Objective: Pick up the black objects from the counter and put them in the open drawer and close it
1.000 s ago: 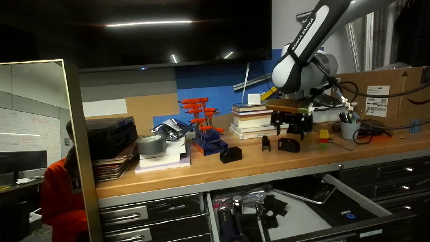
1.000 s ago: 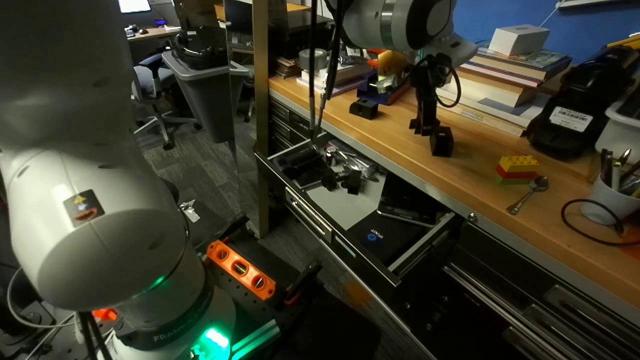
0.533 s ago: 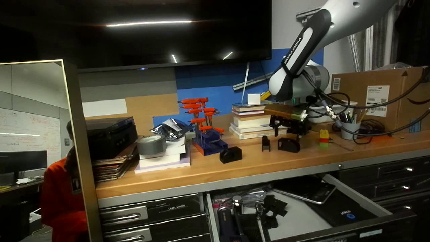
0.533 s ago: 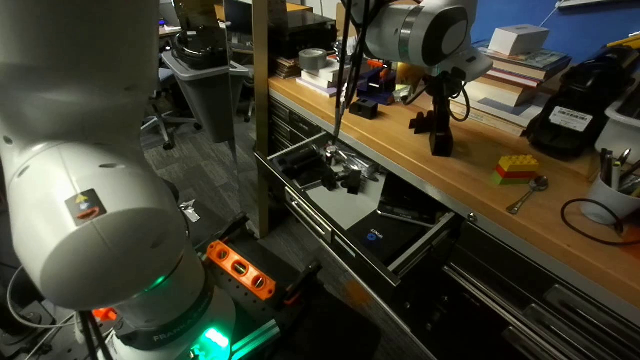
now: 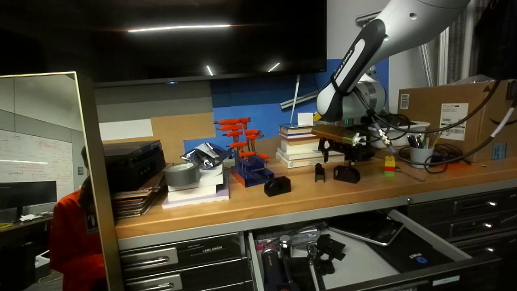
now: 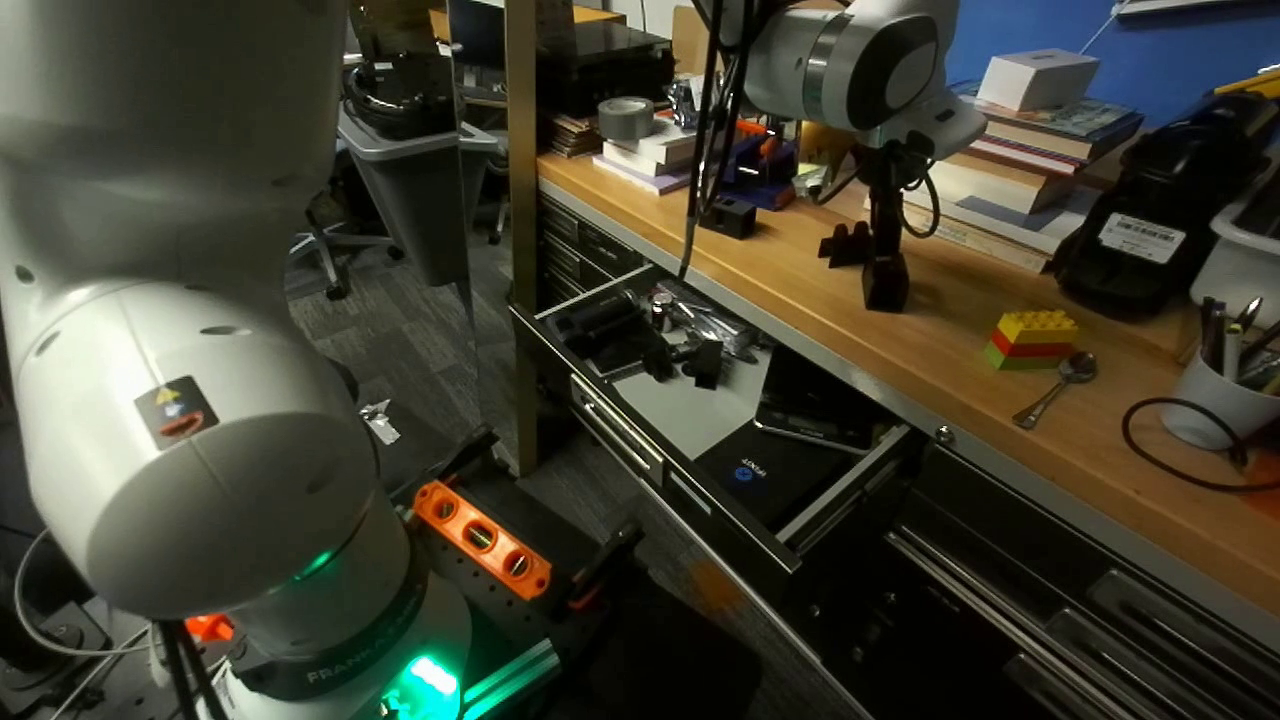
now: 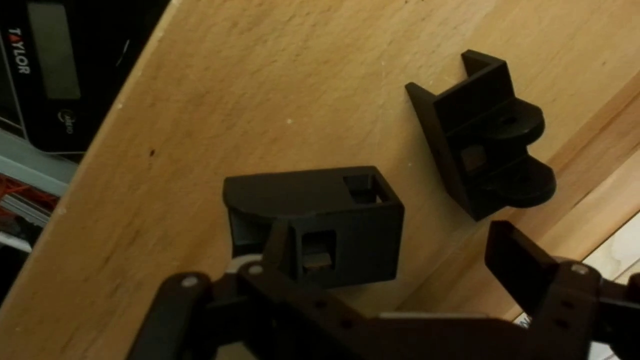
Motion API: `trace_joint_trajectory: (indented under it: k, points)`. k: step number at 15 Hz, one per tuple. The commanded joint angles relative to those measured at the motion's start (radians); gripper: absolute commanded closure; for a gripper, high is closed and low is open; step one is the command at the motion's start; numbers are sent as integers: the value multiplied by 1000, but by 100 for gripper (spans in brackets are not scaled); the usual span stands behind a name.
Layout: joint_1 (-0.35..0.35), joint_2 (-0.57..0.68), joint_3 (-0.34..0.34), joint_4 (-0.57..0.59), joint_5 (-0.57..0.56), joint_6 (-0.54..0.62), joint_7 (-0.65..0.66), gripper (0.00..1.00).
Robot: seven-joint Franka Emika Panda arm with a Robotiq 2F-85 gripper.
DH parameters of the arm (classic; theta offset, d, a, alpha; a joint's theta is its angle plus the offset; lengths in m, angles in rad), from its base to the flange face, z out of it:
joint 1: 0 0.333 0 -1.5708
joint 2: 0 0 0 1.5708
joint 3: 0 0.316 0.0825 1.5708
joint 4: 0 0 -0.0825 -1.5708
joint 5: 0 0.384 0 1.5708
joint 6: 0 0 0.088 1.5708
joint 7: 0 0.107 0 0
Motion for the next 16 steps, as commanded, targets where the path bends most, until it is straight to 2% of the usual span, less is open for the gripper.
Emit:
trace_joint_trajectory:
  k: [1,9,16]
  points:
    - [16,28,-24,42,40,4,-34,0]
    - [37,31,-66,47,15,2,-11,0]
    - [43,49,-67,76,12,0,-29,0]
